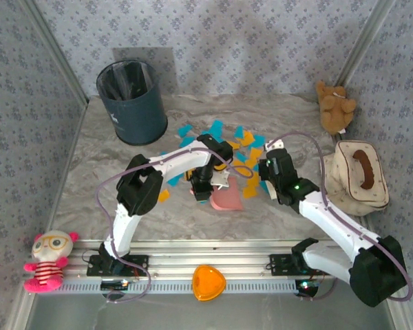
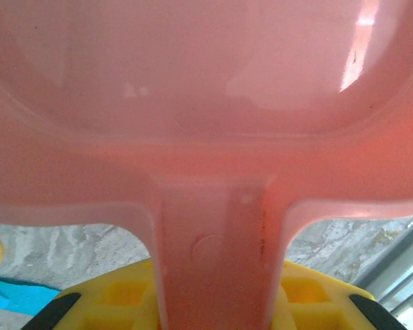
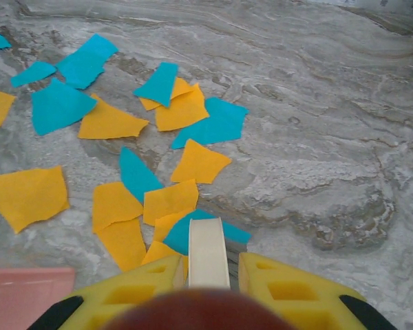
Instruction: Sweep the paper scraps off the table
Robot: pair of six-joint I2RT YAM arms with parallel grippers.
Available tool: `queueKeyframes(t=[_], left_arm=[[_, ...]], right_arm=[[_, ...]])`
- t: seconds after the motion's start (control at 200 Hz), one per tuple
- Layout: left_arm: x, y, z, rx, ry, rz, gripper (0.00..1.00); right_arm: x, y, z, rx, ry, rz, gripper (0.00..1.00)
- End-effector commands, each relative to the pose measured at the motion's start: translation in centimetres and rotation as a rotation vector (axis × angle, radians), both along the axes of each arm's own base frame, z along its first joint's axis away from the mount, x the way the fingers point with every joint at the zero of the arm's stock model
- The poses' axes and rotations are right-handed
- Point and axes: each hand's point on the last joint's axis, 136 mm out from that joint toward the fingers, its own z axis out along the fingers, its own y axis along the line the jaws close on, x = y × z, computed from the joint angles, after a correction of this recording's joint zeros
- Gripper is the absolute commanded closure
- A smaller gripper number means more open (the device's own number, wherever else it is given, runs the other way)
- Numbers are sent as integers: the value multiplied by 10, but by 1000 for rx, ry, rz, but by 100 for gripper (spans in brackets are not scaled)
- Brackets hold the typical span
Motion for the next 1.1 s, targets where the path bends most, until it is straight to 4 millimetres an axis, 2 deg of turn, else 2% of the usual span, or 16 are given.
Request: queueKeyframes(t=[0.0, 0.425, 0.81, 1.094], left_arm=[[6, -1, -3, 30, -30, 17, 100], [14, -5, -6, 33, -56, 32, 100], [14, -6, -8, 31, -57, 35, 100], [15, 2, -10, 26, -71, 65, 100]], right_arm=[[-2, 18, 3, 86, 18, 28, 100], [-5, 45, 13, 216, 16, 83, 100], [-10, 64, 34, 317, -5, 155, 100], [-19, 68, 58, 364, -42, 200, 100]])
